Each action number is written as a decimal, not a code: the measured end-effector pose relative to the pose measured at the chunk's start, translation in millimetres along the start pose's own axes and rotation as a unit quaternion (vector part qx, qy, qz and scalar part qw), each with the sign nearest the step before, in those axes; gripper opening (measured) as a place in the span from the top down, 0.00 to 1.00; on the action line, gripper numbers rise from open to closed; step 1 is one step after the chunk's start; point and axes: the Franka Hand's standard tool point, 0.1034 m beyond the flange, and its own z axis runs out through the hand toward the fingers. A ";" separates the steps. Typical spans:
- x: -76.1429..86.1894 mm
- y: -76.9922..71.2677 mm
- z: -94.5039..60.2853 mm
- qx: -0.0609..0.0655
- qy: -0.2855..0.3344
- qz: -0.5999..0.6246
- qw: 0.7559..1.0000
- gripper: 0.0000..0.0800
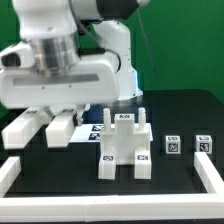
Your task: Assemble chair
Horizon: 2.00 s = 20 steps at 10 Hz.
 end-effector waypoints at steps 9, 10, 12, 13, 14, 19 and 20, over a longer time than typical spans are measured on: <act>-25.2 -74.5 -19.1 -0.009 -0.010 0.013 1.000 0.64; -32.2 -88.6 -16.1 -0.010 -0.007 0.023 1.000 0.64; -44.9 -107.4 -1.2 -0.013 0.010 0.014 1.000 0.64; -45.7 -104.7 -1.1 -0.013 0.005 0.015 1.000 0.64; -45.0 -104.2 -0.9 -0.013 0.006 0.016 1.000 0.64; -67.4 -126.8 15.1 -0.033 -0.006 -0.013 0.999 0.64; -66.7 -126.0 16.4 -0.034 -0.005 -0.014 0.999 0.64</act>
Offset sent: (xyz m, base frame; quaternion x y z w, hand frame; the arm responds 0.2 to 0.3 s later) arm 0.0000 0.0000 0.0000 0.0000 0.0000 0.0000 1.0000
